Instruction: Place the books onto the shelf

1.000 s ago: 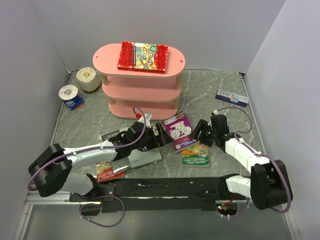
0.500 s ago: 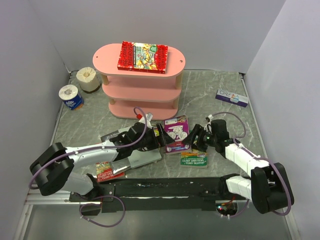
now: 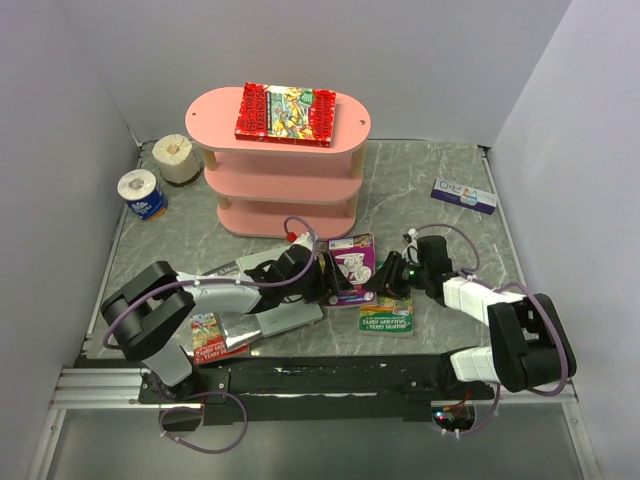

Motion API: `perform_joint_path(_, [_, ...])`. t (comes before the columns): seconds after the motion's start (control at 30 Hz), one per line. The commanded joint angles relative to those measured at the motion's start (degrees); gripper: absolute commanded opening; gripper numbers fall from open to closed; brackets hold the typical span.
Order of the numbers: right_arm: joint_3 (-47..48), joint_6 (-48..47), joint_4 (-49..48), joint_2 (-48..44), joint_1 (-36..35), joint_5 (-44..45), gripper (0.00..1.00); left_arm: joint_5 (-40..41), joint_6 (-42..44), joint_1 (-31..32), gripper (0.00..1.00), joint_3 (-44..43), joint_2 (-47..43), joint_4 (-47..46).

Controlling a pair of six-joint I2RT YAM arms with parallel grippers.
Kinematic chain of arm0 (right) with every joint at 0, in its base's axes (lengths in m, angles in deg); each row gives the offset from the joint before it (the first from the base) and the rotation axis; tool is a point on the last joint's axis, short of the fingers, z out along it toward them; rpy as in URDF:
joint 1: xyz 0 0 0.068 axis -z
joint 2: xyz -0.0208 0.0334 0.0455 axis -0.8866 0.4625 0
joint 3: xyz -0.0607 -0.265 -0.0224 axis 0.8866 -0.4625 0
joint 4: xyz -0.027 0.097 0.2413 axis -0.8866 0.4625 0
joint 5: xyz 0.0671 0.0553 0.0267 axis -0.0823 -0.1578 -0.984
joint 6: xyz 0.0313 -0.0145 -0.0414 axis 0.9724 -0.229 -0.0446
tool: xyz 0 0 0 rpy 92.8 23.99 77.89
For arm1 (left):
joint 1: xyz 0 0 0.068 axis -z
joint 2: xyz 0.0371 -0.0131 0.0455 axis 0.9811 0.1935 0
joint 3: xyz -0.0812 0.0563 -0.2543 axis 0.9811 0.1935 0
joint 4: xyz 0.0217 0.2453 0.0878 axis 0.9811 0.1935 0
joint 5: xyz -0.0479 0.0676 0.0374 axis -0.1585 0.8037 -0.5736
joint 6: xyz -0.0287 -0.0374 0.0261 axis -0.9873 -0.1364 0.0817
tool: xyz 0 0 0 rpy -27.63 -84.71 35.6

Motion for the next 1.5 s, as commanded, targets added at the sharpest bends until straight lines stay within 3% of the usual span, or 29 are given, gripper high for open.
perform_joint_path(0.0, [-2.5, -2.8, 2.7, -0.3, -1.3, 1.0, 0.29, -0.9, 0.5, 0.4, 0.76, -0.3, 3.6, -0.2])
perform_joint_path(0.13, [-1.6, -3.9, 6.3, -7.6, -1.2, 0.9, 0.00, 1.2, 1.6, 0.5, 0.71, -0.5, 1.0, 2.1])
perform_joint_path(0.37, [5.1, -8.8, 26.2, -25.1, -1.9, 5.1, 0.00, 8.7, 4.3, 0.4, 0.82, -2.3, -14.1, 13.1])
perform_joint_path(0.6, [7.1, -4.4, 29.8, -36.2, -3.2, 1.0, 0.00, 11.8, 4.2, 0.3, 0.99, 1.6, -30.8, 18.1])
perform_joint_path(0.93, [18.5, -0.7, 34.6, -39.3, -3.2, -13.5, 0.00, 7.6, 3.0, 0.0, 0.96, 17.9, -47.5, 7.4])
perform_joint_path(1.27, [25.3, -3.4, 38.9, -38.1, -3.2, -27.2, 0.00, 1.8, 5.4, -0.9, 0.96, 19.7, -55.1, -2.8])
perform_joint_path(1.47, [24.6, -2.8, 38.7, -39.2, -3.4, -28.9, 0.00, -1.5, 2.4, -2.7, 0.96, 23.1, -58.1, -11.7])
